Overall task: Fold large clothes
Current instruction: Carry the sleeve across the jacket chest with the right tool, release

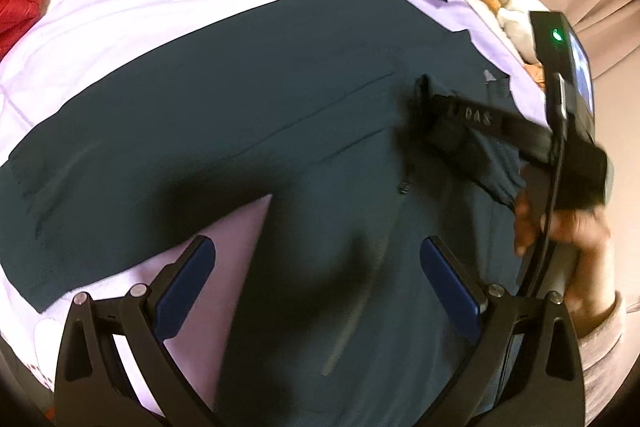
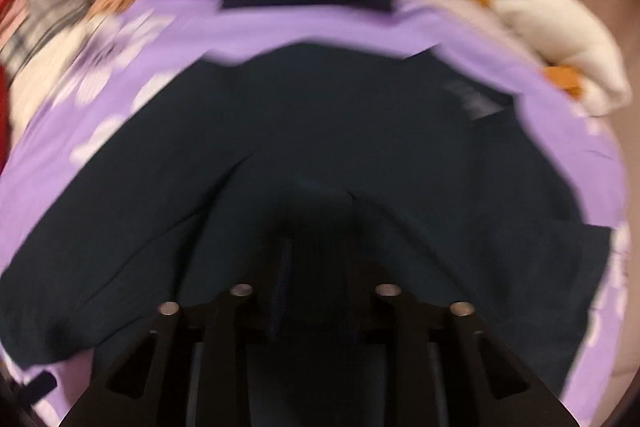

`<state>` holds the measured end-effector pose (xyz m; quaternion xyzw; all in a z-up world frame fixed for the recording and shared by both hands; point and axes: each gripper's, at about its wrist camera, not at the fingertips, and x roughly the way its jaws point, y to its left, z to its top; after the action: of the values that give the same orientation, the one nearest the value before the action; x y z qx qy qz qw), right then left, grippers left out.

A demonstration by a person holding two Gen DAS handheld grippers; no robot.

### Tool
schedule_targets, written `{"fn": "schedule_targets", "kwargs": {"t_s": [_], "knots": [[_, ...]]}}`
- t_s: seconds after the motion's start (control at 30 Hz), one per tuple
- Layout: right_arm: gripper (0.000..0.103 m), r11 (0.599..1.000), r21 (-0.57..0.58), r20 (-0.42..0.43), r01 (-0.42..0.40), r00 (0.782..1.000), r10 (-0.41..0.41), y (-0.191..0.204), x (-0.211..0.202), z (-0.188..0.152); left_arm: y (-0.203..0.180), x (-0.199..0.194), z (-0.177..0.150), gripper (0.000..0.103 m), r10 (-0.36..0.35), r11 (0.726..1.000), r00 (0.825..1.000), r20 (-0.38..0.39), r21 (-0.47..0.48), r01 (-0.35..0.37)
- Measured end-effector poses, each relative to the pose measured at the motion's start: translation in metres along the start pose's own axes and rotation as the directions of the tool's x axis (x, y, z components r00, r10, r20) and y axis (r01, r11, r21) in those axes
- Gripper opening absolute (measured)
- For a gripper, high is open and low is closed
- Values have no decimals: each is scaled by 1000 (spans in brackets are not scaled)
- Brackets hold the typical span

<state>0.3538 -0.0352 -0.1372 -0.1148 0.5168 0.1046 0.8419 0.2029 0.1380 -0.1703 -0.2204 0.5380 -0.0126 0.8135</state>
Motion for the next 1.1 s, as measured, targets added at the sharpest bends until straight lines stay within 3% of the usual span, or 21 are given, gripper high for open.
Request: {"fn": "schedule_targets", "kwargs": {"t_s": [0.07, 0.1, 0.2, 0.27, 0.3, 0.37, 0.47, 0.53, 0.6, 0.67, 0.73, 0.83, 0.87, 0.97, 1.0, 1.03, 1.07, 1.1], "knots": [[63, 1000, -16, 27, -20, 999, 21, -8, -4, -8, 0, 3, 3, 102, 1, 1000, 1000, -4, 2, -1], [63, 999, -5, 34, -34, 999, 35, -17, -8, -9, -2, 5, 5, 102, -21, 1000, 1000, -6, 1, 21], [63, 981, 85, 101, -175, 981, 166, -47, -33, -9, -12, 4, 11, 102, -108, 994, 994, 10, 16, 108], [64, 952, 156, 186, -265, 954, 235, -95, -58, -19, -21, 1, 17, 102, -112, 993, 993, 43, 29, 111], [65, 943, 184, 217, -278, 947, 237, -106, -65, -22, -26, 1, 21, 102, -123, 992, 991, 52, 35, 121], [69, 910, 296, 289, -292, 935, 206, -167, -81, -42, -37, 4, 31, 102, -169, 985, 984, 49, 41, 167], [70, 837, 469, 327, -283, 935, 133, -239, -86, -71, -64, 12, 44, 102, -252, 966, 967, 39, 73, 248], [70, 743, 602, 334, -293, 937, 98, -297, -74, -95, -86, 19, 53, 101, -293, 953, 955, 39, 95, 288], [70, 675, 677, 348, -294, 936, 59, -332, -67, -113, -111, 31, 60, 100, -362, 927, 932, 27, 117, 357], [70, 643, 713, 355, -282, 935, 15, -357, -60, -125, -132, 45, 67, 92, -394, 912, 919, 9, 124, 390], [70, 622, 734, 357, -272, 934, -12, -369, -50, -127, -155, 62, 70, 81, -389, 909, 921, -6, 161, 385], [70, 573, 761, 361, -305, 932, 17, -390, -29, -123, -180, 92, 70, 63, -350, 910, 935, -62, 215, 355], [70, 563, 764, 366, -316, 930, 26, -387, -25, -118, -186, 102, 70, 61, -335, 909, 939, -78, 235, 344], [70, 556, 744, 411, -371, 910, 57, -395, -9, -102, -184, 127, 68, 57, -218, 930, 973, -78, 286, 232], [70, 558, 737, 414, -381, 907, 74, -392, -8, -102, -179, 136, 66, 45, -180, 936, 979, -94, 291, 200], [70, 557, 737, 401, -384, 911, 98, -390, -2, -98, -173, 141, 66, 23, -144, 940, 985, -96, 296, 167], [70, 555, 739, 385, -382, 915, 118, -394, -2, -104, -168, 145, 66, 15, -112, 942, 990, -86, 309, 134], [57, 554, 743, 359, -376, 922, 143, -394, 8, -101, -164, 145, 67, 9, -115, 939, 990, -78, 316, 134]]}}
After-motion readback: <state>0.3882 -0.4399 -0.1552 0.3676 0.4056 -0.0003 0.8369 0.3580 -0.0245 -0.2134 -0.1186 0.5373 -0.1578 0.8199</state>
